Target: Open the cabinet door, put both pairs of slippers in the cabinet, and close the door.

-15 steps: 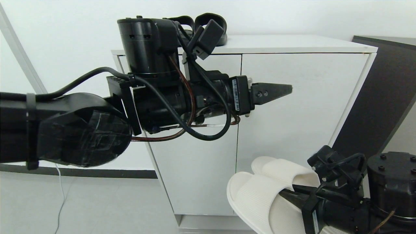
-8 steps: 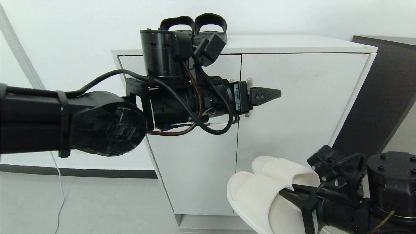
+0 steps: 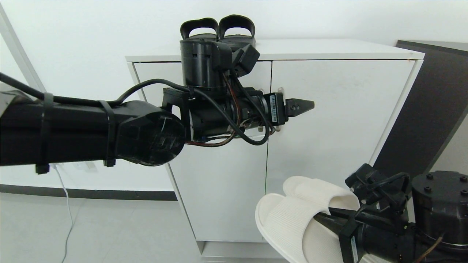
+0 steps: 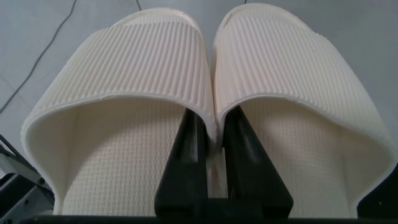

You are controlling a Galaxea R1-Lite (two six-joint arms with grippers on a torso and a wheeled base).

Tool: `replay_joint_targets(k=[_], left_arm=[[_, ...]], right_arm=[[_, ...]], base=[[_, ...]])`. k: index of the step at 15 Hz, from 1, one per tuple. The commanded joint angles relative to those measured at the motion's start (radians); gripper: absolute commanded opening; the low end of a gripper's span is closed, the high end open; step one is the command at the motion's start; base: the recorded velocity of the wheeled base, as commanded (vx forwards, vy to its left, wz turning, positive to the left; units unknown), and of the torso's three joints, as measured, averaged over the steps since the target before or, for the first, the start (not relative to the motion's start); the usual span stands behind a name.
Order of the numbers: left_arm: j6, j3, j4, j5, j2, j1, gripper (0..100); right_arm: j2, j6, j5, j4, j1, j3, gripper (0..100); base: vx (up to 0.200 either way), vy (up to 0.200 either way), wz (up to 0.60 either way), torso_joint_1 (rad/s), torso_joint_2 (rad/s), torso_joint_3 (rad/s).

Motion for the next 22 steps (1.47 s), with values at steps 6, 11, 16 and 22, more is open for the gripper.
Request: replay_joint_targets(k=[6,11,16,22], left_arm=[[-0.004,-0.083,0.032,-0.002,0.064,0.012,0],[-0.006,-0.048,0.029,-0.002,0.052,0.011,0],[-0.007,0.077,0.023,-0.004,-0.051,-0.037,0],[-0.004,0.222,0.021,0.004,-0.195,-0.084,0]], right_arm=[[0.0,0.0,0.002,0.0,0.0,0.003,0],[-0.006,0.0,0.038,0.001,0.009,0.03,0],[-0.041,0.0,0.118,0.003,0.045,0.071,0],[-0.049,-0.04,0.144,0.005,0.054,0.103,0]], base=[[0.0,0.0,0.0,0.0,0.0,0.0],[0.0,0.0,0.0,0.0,0.0,0.0],[0.0,0.0,0.0,0.0,0.0,0.0],[0.0,0.0,0.0,0.0,0.0,0.0]])
